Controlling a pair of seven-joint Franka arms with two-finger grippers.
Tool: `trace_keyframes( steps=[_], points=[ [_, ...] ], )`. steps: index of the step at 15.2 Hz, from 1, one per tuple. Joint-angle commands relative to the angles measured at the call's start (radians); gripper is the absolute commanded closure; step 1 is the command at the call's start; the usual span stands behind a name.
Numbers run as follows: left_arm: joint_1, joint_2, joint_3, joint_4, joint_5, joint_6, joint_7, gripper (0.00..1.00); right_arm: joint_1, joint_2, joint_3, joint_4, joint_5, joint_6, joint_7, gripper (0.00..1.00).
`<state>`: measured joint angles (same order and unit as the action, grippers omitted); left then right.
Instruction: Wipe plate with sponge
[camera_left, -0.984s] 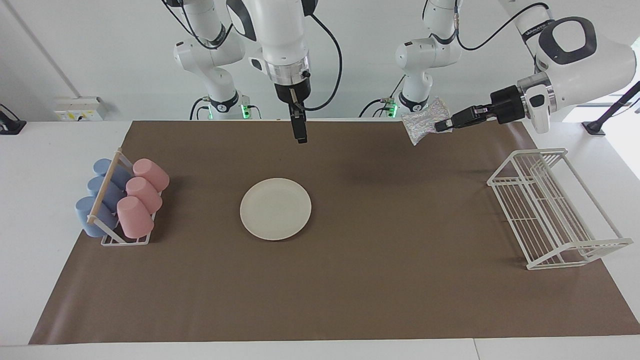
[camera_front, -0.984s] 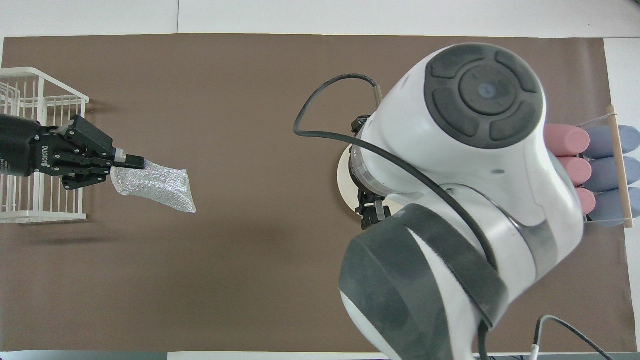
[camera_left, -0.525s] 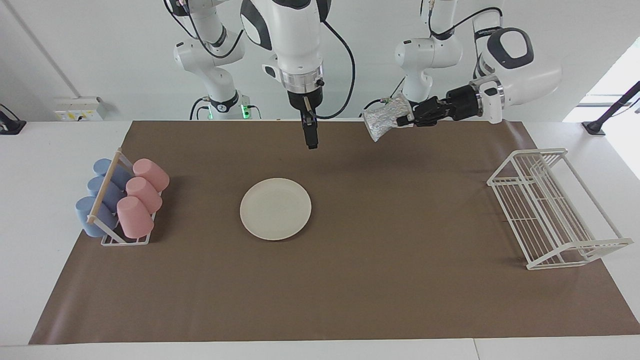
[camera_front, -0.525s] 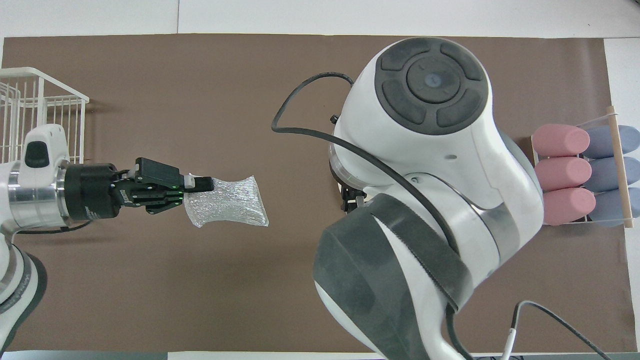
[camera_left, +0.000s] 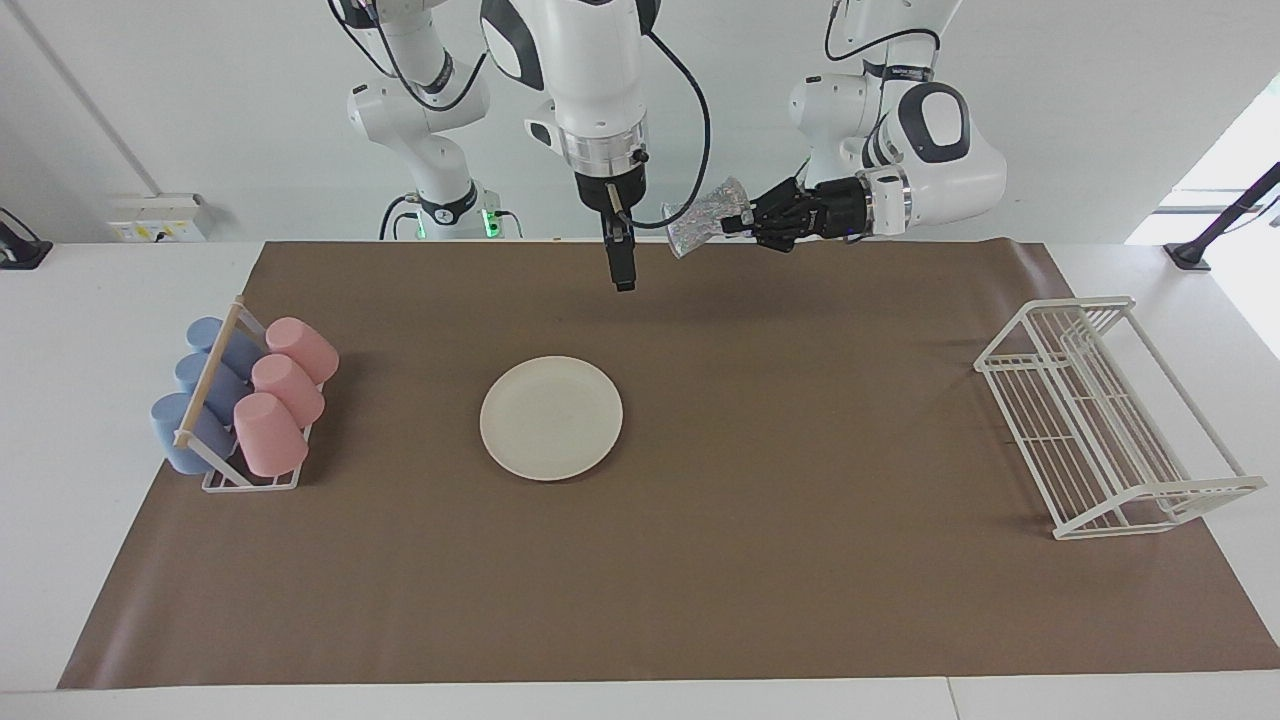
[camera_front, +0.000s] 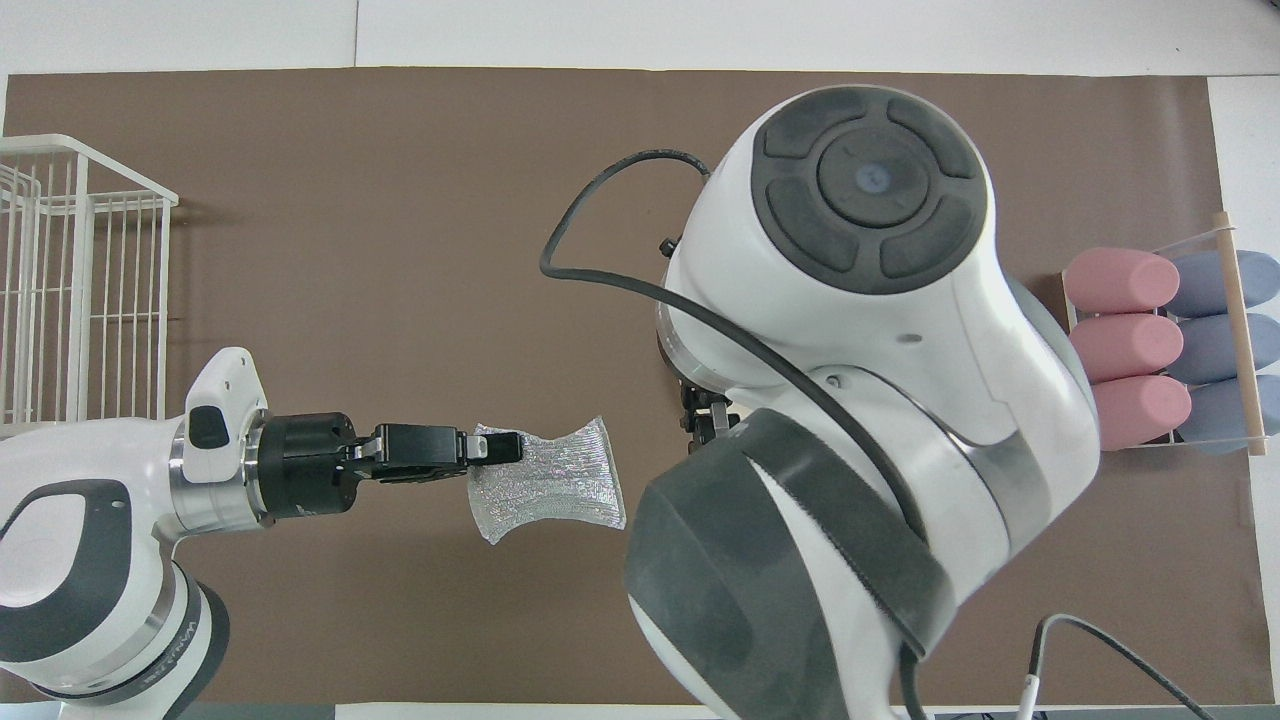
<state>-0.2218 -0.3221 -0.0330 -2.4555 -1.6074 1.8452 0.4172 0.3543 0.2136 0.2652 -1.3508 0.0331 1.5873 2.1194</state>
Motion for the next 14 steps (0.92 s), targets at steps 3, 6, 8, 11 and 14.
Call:
trace_keyframes(
  steps=[3, 6, 8, 11, 14],
  points=[
    [-0.034, -0.011, 0.016, -0.034, -0.097, 0.038, 0.034, 1.0, 0.002, -0.085, 0.04, -0.089, -0.004, -0.007, 0.028, 0.0],
    [-0.037, -0.008, 0.016, -0.033, -0.132, 0.037, 0.035, 1.0, 0.003, -0.149, 0.046, -0.177, -0.002, 0.006, 0.022, 0.0],
    [-0.039, -0.006, 0.015, -0.028, -0.137, 0.037, 0.035, 1.0, 0.012, -0.154, 0.069, -0.186, 0.04, 0.019, 0.027, 0.0],
    [-0.059, 0.005, 0.013, -0.025, -0.138, 0.037, 0.063, 1.0, 0.02, -0.154, 0.074, -0.189, 0.067, 0.075, 0.033, 0.0],
    [-0.06, 0.003, 0.015, -0.028, -0.137, 0.019, 0.068, 1.0, 0.048, -0.168, 0.074, -0.22, 0.07, 0.098, 0.033, 0.0]
  ],
)
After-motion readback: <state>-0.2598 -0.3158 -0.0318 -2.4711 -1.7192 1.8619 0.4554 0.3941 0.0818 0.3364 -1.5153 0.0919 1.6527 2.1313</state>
